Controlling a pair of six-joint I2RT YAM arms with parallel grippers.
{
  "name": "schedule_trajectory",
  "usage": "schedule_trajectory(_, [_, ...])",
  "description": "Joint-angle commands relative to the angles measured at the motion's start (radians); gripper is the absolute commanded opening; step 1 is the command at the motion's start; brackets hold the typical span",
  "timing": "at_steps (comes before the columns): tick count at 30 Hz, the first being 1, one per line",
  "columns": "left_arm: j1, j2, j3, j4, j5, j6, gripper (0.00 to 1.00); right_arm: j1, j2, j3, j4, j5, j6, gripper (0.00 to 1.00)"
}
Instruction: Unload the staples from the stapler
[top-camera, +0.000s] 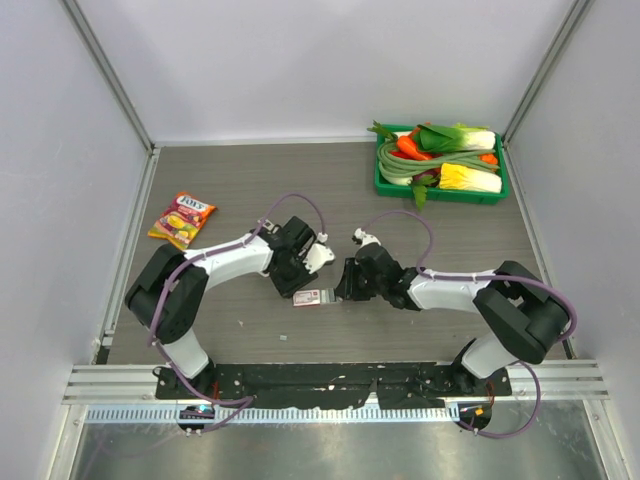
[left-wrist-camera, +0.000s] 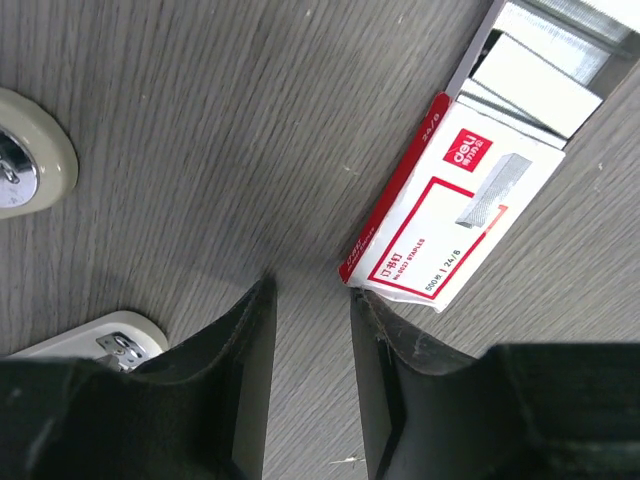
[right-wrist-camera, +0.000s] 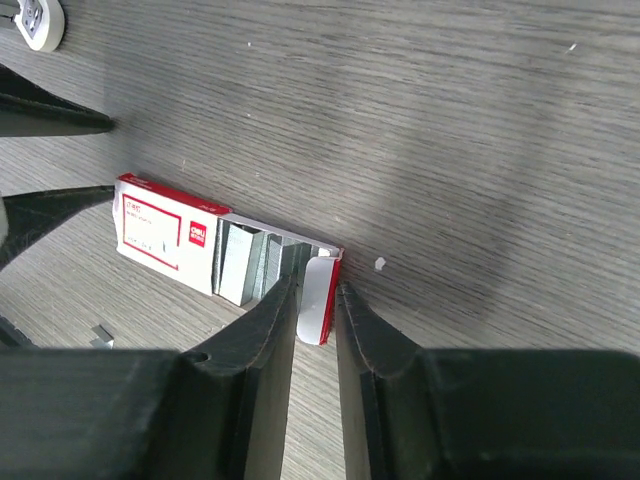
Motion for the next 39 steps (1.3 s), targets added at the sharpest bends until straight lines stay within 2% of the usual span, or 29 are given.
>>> schedule_trajectory(1, [-0.024, 0.020, 0.025, 0.047, 0.038, -0.031, 0.39, 0.006, 0.009, 0.037, 0.018, 0.000, -0.020, 0.28])
schedule_trajectory(26, [-0.055, 0.074, 0.069, 0.067, 0.054, -0.095, 0.39, 0.070, 0.068, 0.122, -0.029, 0.054, -0.026, 0.27])
schedule_trajectory(29, [-0.055, 0.068, 0.068, 0.062, 0.038, -0.096, 0.44, 0.070, 0.043, 0.113, -0.035, 0.059, -0.023, 0.32])
schedule_trajectory(30, [-0.055, 0.065, 0.068, 0.053, 0.035, -0.096, 0.45, 0.073, 0.026, 0.111, -0.039, 0.104, -0.025, 0.35])
schedule_trajectory(31, [-0.053, 0.057, 0.066, 0.048, 0.032, -0.097, 0.47, 0.080, 0.019, 0.111, -0.046, 0.115, -0.025, 0.43])
schedule_trajectory(32, [-0.055, 0.054, 0.068, 0.041, 0.032, -0.099, 0.50, 0.086, 0.009, 0.110, -0.048, 0.126, -0.026, 0.46])
schedule_trajectory(39, [-0.055, 0.043, 0.103, -0.012, 0.046, -0.158, 0.60, 0.138, -0.009, 0.169, -0.121, 0.227, -0.040, 0.52])
